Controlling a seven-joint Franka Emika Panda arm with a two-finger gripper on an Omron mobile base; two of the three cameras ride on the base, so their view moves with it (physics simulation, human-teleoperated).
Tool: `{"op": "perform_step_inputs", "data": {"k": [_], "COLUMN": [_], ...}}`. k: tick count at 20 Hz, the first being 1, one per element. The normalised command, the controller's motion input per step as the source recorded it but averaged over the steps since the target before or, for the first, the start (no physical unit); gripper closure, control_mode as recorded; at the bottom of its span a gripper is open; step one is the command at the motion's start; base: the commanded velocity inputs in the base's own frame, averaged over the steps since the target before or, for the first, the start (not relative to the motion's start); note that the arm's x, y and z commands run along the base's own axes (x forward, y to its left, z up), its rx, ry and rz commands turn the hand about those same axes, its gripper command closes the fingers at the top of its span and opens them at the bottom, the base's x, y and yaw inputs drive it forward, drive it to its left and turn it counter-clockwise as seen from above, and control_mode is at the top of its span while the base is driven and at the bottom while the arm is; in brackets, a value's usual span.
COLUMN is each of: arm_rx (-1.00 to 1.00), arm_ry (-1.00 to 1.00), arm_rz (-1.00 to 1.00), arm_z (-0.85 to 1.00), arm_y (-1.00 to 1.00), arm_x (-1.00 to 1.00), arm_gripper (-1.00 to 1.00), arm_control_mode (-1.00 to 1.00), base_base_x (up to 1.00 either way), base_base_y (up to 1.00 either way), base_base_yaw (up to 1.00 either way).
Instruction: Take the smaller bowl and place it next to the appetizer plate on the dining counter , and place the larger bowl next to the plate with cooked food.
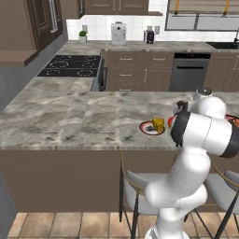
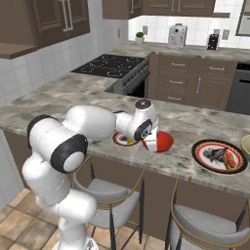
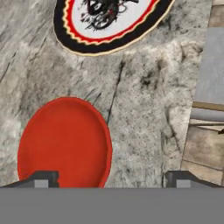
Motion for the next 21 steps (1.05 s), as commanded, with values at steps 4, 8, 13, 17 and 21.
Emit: {"op": "perform_step_inputs", "data": {"k": [4, 8, 13, 17, 21], "arm_rx": [-0.03, -0.04, -0.01, 0.00, 0.00], "arm_ry": [0.00, -0.02, -0.02, 0.00, 0.00], "arm_rz": [0.06, 0.03, 0.01, 0.01, 0.01], "arm_z": [0.50, 0.62, 0.75, 0.79, 0.64], "arm_y": [0.69, 0.63, 0.53, 0.48, 0.52], "arm_x": [-0.92, -0.75, -0.48, -0.39, -0.29], "arm_gripper": [-1.00, -1.00, -1.00, -1.00, -1.00], "arm_control_mode": [-1.00, -1.00, -1.00, -1.00, -1.00], "base_base_x": [0.00, 0.00, 0.00, 0.00, 0.00], "base_base_y": [0.00, 0.00, 0.00, 0.00, 0.00], "base_base_yaw": [0.00, 0.00, 0.00, 0.00, 0.00]}}
